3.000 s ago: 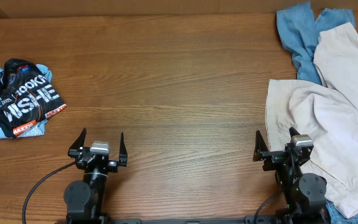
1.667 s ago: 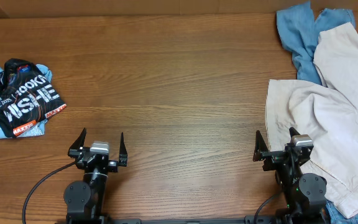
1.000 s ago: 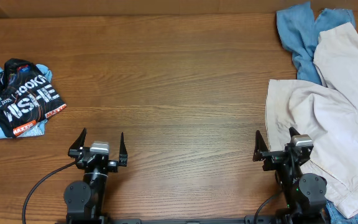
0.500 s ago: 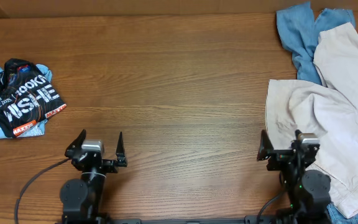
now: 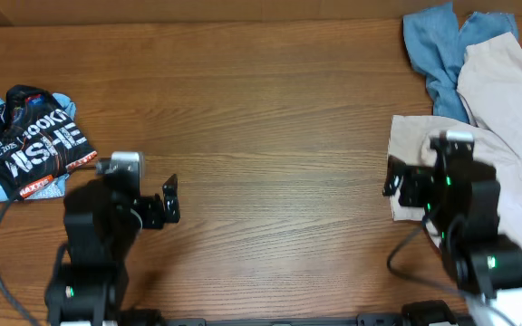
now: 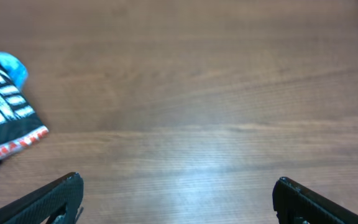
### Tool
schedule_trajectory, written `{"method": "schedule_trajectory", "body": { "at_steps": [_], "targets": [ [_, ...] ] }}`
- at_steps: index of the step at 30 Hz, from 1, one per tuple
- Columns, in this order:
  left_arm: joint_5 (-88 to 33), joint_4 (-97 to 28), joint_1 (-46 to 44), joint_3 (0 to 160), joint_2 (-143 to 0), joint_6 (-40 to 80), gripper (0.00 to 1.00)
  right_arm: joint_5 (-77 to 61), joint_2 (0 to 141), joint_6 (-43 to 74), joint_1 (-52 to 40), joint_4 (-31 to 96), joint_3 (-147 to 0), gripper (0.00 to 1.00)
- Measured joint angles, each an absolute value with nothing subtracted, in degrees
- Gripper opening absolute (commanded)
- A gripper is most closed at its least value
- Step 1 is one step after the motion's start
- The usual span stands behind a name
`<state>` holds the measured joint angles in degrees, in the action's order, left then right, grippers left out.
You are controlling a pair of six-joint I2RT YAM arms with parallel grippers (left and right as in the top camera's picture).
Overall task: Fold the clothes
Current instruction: 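Grasp the beige shorts edge with the right gripper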
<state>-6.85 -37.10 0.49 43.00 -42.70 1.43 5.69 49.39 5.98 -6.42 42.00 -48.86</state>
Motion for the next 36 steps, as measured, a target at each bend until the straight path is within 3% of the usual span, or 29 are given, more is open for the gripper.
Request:
{"method": "schedule_trajectory", "body": {
  "at_steps": [11,16,22,27,36],
  "targets": [
    [-10.79,-40.71,0.49,47.44,-53.17,1.61,1.00,8.36,72.51,10.59,-6.42,44.25,-51.57,1.00],
    [-10.96,-40.75,0.49,47.44,-54.46,1.63,1.00,9.98,86.80,13.78,-6.42,44.51,-51.53,0.93],
    [-11.00,-40.77,0.49,47.46,-54.50,1.63,1.00,11.92,96.49,17.98,-6.39,44.27,-51.77,0.93],
    [-11.16,-40.75,0.49,47.51,-54.52,1.63,1.00,12.43,97.65,20.88,-6.28,43.97,-52.51,0.82],
    [-11.18,-40.75,0.49,47.53,-54.54,1.63,1.00,14.61,98.89,25.69,-0.43,44.66,-53.58,0.55]
  ]
}}
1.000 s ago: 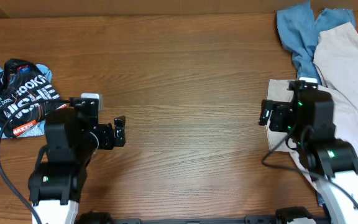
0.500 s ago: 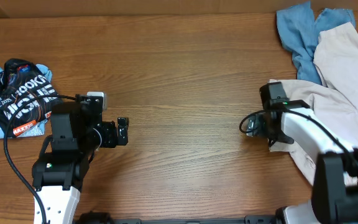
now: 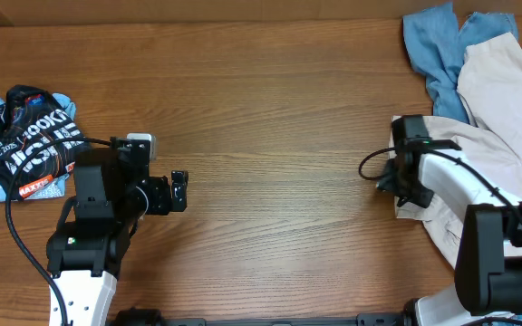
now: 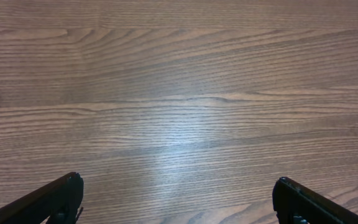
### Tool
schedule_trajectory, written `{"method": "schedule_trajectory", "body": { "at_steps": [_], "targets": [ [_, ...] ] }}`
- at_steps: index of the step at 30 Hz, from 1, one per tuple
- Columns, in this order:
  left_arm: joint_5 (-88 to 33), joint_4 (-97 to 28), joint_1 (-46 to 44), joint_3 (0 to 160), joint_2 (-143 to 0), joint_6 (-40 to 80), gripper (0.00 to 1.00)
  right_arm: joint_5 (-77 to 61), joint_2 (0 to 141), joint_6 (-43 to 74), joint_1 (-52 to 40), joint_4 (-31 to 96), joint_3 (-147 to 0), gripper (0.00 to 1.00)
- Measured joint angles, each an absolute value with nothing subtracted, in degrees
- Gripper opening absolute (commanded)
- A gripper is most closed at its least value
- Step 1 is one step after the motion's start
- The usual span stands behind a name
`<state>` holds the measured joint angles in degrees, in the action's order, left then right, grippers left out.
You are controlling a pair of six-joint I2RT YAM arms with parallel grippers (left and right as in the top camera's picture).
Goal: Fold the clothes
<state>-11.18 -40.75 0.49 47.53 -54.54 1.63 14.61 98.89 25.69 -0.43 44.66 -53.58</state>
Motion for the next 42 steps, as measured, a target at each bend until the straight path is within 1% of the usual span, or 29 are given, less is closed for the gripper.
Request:
{"method": "schedule_trajectory", "body": {
  "at_steps": [3,5,6,12,16,20,23,26,30,36,38,39,41,42],
  "targets": [
    [-11.18,-40.75,0.49,47.53,-54.54,1.63,1.00,15.40,98.98,26.11,1.34,44.82,-53.58,0.33],
    [-11.18,-40.73,0.49,47.53,-54.54,1.63,1.00,15.90,99.33,26.59,1.78,44.99,-53.60,0.06],
    [-11.18,-40.73,0.49,47.53,-54.54,1.63,1.00,16.01,99.42,26.57,1.80,45.04,-53.56,0.04],
    [-11.20,-40.73,0.49,47.55,-54.54,1.65,1.00,15.42,99.77,24.53,1.85,45.78,-53.87,0.04],
    [-11.20,-40.73,0.49,47.55,-54.54,1.65,1.00,12.36,99.44,23.20,1.89,51.75,-55.68,0.04],
    [-11.20,-40.73,0.49,47.57,-54.54,1.65,1.00,6.13,94.37,19.03,1.87,56.49,-62.50,0.04],
    [-11.20,-40.73,0.49,47.62,-54.54,1.69,1.00,1.30,88.42,15.68,0.93,58.02,-71.05,0.04],
    [-11.20,-40.75,0.49,47.64,-54.54,1.85,1.00,-1.67,83.48,13.74,-2.24,59.42,-78.72,0.04],
    [-11.20,-40.71,0.49,47.64,-54.54,2.04,1.00,-3.11,80.62,11.94,-10.70,59.83,-85.78,0.04],
    [-11.20,-40.69,0.49,47.64,-54.54,2.48,1.00,-4.14,82.15,11.00,-25.08,45.36,-87.05,0.04],
    [-11.22,-40.71,0.49,47.64,-54.57,2.70,1.00,-3.88,83.24,10.85,-28.03,40.51,-87.07,0.07],
    [-11.27,-40.71,0.49,47.64,-54.57,2.76,1.00,-3.40,84.16,10.72,-29.45,37.52,-87.07,0.11],
    [-11.35,-40.71,0.49,47.64,-54.57,2.90,1.00,-2.74,85.32,10.63,-30.37,34.94,-87.13,0.13],
    [-11.38,-40.73,0.49,47.64,-54.57,2.90,1.00,-2.59,86.21,10.66,-30.65,33.67,-87.22,0.18]
  ]
}}
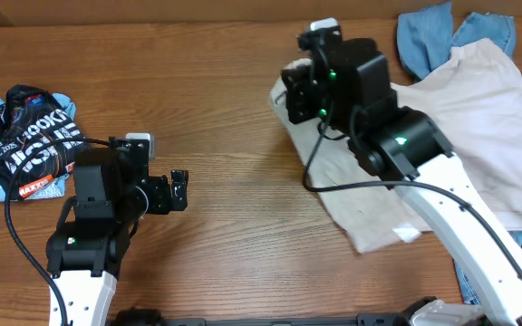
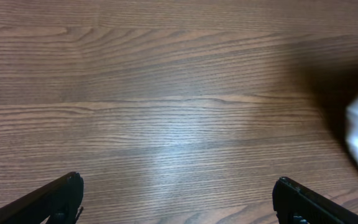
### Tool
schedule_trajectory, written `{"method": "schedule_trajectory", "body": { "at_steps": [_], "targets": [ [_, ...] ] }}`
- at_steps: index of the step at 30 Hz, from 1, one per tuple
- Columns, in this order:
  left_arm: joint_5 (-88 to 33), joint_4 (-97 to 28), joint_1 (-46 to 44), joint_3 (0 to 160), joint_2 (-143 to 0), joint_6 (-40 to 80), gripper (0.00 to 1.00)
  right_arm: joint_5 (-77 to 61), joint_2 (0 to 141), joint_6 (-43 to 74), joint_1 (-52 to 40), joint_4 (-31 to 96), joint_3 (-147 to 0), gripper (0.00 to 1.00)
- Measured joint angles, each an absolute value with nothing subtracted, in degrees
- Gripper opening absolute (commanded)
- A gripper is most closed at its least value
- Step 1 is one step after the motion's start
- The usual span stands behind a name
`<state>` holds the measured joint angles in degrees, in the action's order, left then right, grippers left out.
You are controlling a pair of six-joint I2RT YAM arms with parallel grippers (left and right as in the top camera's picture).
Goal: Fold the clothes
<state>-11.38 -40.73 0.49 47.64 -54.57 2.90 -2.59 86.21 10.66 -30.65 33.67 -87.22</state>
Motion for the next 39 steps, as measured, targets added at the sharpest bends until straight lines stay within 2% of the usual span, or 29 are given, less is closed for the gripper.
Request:
{"method": "schedule_trajectory", "body": {
  "at_steps": [3,5,11,19,24,31,39],
  "targets": [
    [-11.38,-40.73,0.49,47.64,-54.57,2.90,1.00,-1.48,89.21,10.87,-30.72,32.03,-87.26,0.64],
    [-11.38,-40.73,0.49,47.64,-54.57,2.90,1.00,0.01,90.45,10.52,-30.41,32.47,-87.26,1.00],
    [-14.41,-40.71,0.49,47.64,-54.57,2.92,1.00,4.84,88.51,10.44,-26.28,38.41,-87.29,1.00],
    [-20.84,-38.63,-2.42,47.64,-55.46,5.85,1.00,7.75,74.28,10.52,-15.75,51.20,-87.59,1.00],
    [-22.17,-32.58,-14.48,47.75,-60.23,12.58,1.00,8.40,68.95,10.70,-9.06,57.08,-88.60,1.00],
    [-22.11,-15.11,-33.69,48.14,-74.70,28.51,1.00,8.43,68.66,11.86,-4.99,60.18,-88.62,1.00],
    [-26.94,6.66,-44.14,48.23,-92.97,49.23,1.00,8.40,68.66,15.20,-1.13,60.60,-88.62,1.00]
  ]
}}
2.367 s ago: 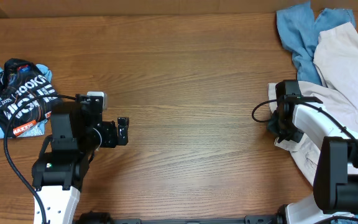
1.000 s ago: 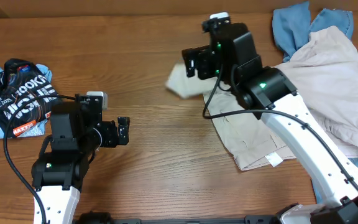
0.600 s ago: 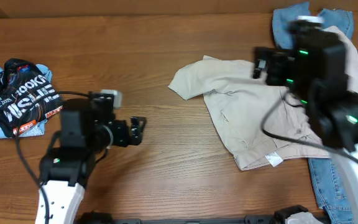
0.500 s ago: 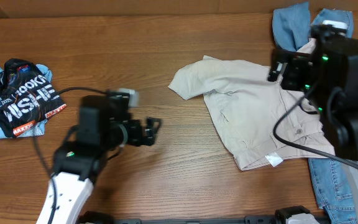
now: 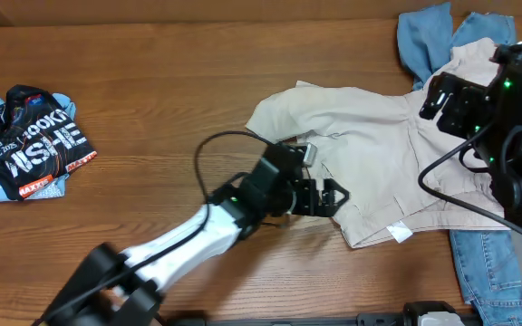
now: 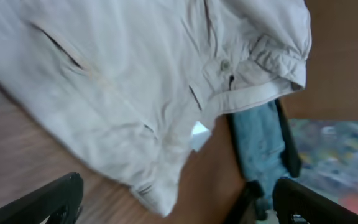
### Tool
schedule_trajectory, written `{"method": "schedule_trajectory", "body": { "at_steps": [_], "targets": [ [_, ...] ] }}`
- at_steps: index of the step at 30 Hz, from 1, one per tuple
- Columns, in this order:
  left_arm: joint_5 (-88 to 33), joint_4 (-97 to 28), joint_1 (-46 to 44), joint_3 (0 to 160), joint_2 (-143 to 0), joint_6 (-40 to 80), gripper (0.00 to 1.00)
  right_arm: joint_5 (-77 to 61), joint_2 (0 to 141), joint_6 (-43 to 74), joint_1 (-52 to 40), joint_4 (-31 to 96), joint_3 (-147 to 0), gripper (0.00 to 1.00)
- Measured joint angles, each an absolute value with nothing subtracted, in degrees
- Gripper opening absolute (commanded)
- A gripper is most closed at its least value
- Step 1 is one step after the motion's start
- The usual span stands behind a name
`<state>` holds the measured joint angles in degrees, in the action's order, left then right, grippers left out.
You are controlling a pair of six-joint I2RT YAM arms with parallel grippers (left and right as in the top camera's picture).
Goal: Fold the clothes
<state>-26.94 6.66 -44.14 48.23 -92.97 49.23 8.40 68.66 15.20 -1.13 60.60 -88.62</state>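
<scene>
A beige garment (image 5: 361, 145) lies spread and crumpled across the middle and right of the table; in the left wrist view the beige garment (image 6: 135, 81) shows its waistband, button and pockets. My left gripper (image 5: 333, 197) hovers over its lower left part, open (image 6: 178, 205), with nothing between the fingers (image 6: 48, 202). My right gripper (image 5: 444, 98) is at the garment's upper right edge; its jaws are too dark to read. A folded black printed shirt (image 5: 30, 140) rests at the far left.
A blue denim garment (image 5: 424, 41) lies at the back right, partly under the beige one, and more blue cloth (image 5: 483, 263) shows at the front right. In the left wrist view the blue cloth (image 6: 260, 146) lies past the table edge.
The beige garment now lies spread further left and flatter. My right gripper has moved from its left corner to the far right. My left arm has reached from the left side across to the garment.
At first both arms were low at their sides, the beige garment heaped at the right. Then the right gripper was at its left edge. Later it held that edge near the table's middle. Now the garment lies spread there, with my left gripper over it.
</scene>
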Motion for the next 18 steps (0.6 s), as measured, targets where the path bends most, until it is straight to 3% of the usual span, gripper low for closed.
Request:
{"method": "schedule_trajectory", "body": {
  "at_steps": [6,18],
  "targets": [
    [-31.75,9.63,-46.06,48.27,-100.44,61.65,1.00,8.38,68.66,16.16,-0.47,60.64,-88.62,1.00],
    [-35.92,10.81,-49.89,48.27,-105.45,70.50,0.99,8.34,68.66,16.47,-0.45,60.62,-88.62,1.00]
  ]
}}
